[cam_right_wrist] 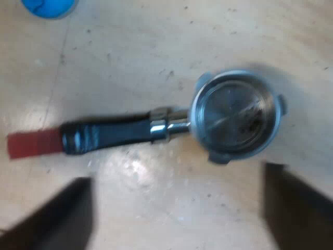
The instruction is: Put the handle in the coffee machine
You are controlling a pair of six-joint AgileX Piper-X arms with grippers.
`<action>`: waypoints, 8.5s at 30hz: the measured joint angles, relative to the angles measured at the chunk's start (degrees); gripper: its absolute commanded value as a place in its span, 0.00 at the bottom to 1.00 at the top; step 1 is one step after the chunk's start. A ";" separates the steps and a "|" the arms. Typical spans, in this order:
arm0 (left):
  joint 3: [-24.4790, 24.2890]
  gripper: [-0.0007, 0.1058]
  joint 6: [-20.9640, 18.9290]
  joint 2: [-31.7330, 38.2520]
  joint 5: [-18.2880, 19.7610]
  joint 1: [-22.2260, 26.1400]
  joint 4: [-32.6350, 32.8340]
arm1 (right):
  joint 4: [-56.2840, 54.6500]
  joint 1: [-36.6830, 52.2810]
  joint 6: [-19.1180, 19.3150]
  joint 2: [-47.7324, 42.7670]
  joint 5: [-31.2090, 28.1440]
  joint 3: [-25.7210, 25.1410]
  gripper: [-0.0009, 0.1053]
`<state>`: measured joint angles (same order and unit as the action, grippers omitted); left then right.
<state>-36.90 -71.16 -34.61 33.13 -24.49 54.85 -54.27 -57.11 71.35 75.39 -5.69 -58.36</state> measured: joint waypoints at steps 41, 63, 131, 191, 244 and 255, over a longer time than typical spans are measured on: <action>3.06 0.77 -2.76 -0.14 -3.29 -4.83 -1.45 | 7.39 10.15 13.85 20.47 8.87 0.00 0.76; 3.06 0.77 -2.76 -0.14 -3.21 -4.83 -1.45 | 5.72 10.20 17.52 21.78 12.51 0.00 0.08; 7.99 0.74 10.24 -12.87 -7.99 -4.83 -10.39 | -5.23 10.20 3.59 10.75 20.82 -7.32 0.01; 7.99 0.01 11.95 -12.87 -6.02 -4.63 -9.28 | -3.79 10.20 3.23 10.75 20.04 -7.32 0.87; -9.03 0.01 18.87 -31.63 2.96 26.62 -8.18 | 30.40 -6.43 7.09 2.63 -24.38 -1.19 0.63; -10.18 0.01 20.15 -38.74 3.40 26.62 -8.54 | 39.41 -9.49 4.84 9.26 -33.27 -1.19 0.63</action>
<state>-47.08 -51.01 -73.35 36.52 2.13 46.31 -14.86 -66.60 76.19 84.65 -38.95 -59.55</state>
